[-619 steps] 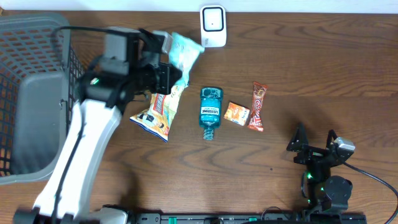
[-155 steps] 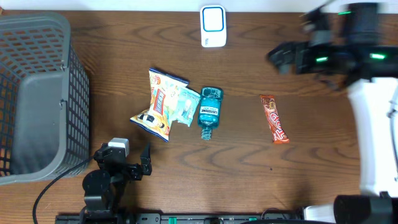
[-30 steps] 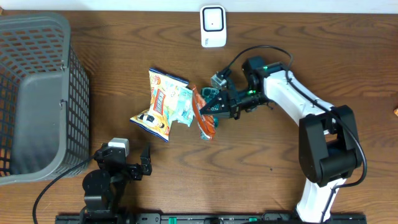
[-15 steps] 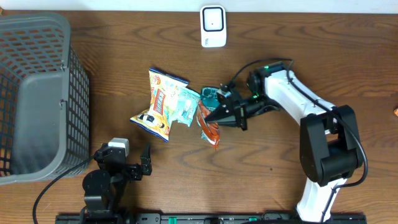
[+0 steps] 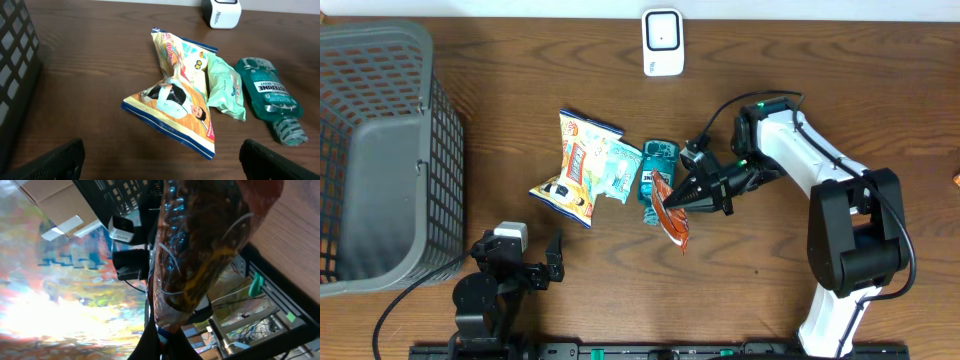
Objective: Scan the item barcode
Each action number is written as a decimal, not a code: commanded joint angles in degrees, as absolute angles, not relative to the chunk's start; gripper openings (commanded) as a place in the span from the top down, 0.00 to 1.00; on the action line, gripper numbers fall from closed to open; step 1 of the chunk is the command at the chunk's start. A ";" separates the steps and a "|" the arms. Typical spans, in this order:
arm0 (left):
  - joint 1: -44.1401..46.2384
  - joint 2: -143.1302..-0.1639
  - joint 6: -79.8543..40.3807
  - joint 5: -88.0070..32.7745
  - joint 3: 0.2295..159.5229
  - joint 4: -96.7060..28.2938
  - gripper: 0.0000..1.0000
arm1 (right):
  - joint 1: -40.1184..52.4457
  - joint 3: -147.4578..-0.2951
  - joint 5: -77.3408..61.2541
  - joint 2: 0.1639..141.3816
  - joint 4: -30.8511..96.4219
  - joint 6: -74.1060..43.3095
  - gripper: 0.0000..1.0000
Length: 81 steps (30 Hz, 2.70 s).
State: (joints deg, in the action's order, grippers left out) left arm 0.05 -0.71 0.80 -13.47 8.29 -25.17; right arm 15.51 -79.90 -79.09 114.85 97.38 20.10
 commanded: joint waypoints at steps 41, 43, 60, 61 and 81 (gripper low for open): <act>-0.14 -0.62 0.34 -13.93 7.46 -26.17 0.01 | 15.38 -82.28 -9.85 105.14 37.65 -34.98 0.36; -0.14 -0.62 0.34 -13.93 7.46 -26.15 0.01 | 16.64 -82.28 -5.32 105.14 39.97 -33.91 0.11; -0.14 -0.62 0.34 -13.93 7.46 -26.17 0.01 | 22.04 -82.26 6.87 120.49 38.24 -33.32 0.29; -0.14 -0.62 0.34 -13.93 7.46 -26.17 0.01 | 22.04 -82.26 8.27 121.12 38.41 -33.32 0.31; -0.14 -0.62 0.34 -13.93 7.46 -26.17 0.01 | 11.27 -91.85 -54.85 123.09 58.26 -19.49 0.99</act>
State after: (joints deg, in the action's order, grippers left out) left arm 0.05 -0.71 0.80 -13.45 8.29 -25.19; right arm 15.33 -89.03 -26.61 122.93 56.29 -25.15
